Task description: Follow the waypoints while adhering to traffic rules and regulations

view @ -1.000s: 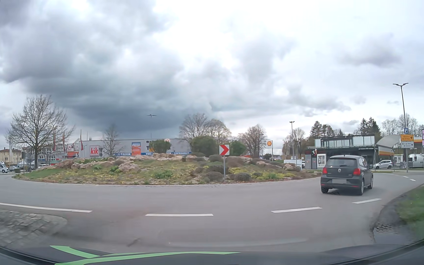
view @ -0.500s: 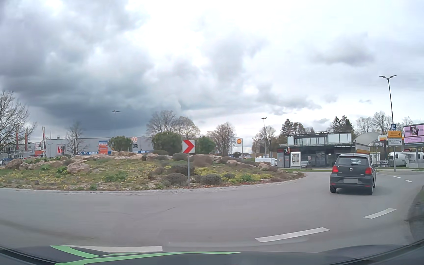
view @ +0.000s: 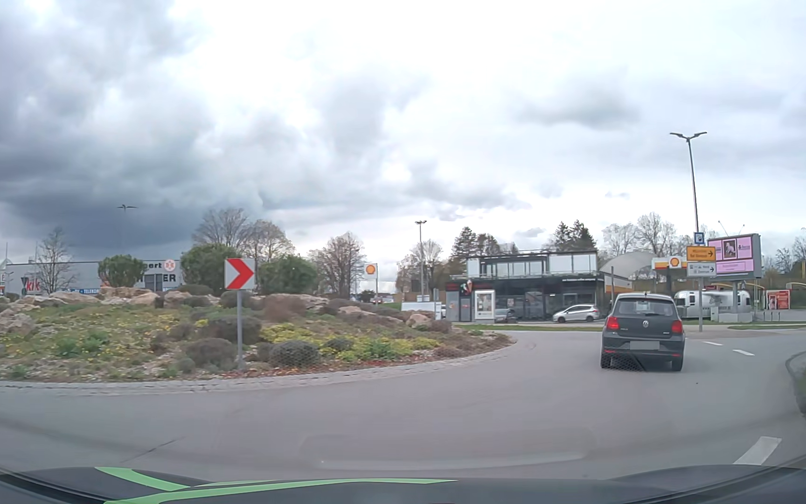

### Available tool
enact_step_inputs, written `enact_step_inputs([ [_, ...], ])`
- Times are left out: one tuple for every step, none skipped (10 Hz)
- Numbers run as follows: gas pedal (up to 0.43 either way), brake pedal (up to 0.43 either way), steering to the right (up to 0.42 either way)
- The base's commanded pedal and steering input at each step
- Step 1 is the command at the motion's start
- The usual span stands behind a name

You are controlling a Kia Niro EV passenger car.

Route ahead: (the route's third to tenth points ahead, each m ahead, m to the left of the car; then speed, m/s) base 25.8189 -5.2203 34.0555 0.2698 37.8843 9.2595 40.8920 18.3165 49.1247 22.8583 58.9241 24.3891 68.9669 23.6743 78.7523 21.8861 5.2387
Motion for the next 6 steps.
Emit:
enact_step_inputs([
  [0.059, 0.0, 0.295],
  [0.059, 0.0, 0.295],
  [0.067, 0.0, 0.293],
  [0.067, 0.0, 0.292],
  [0.067, 0.0, 0.288],
  [0.067, 0.0, 0.285],
])
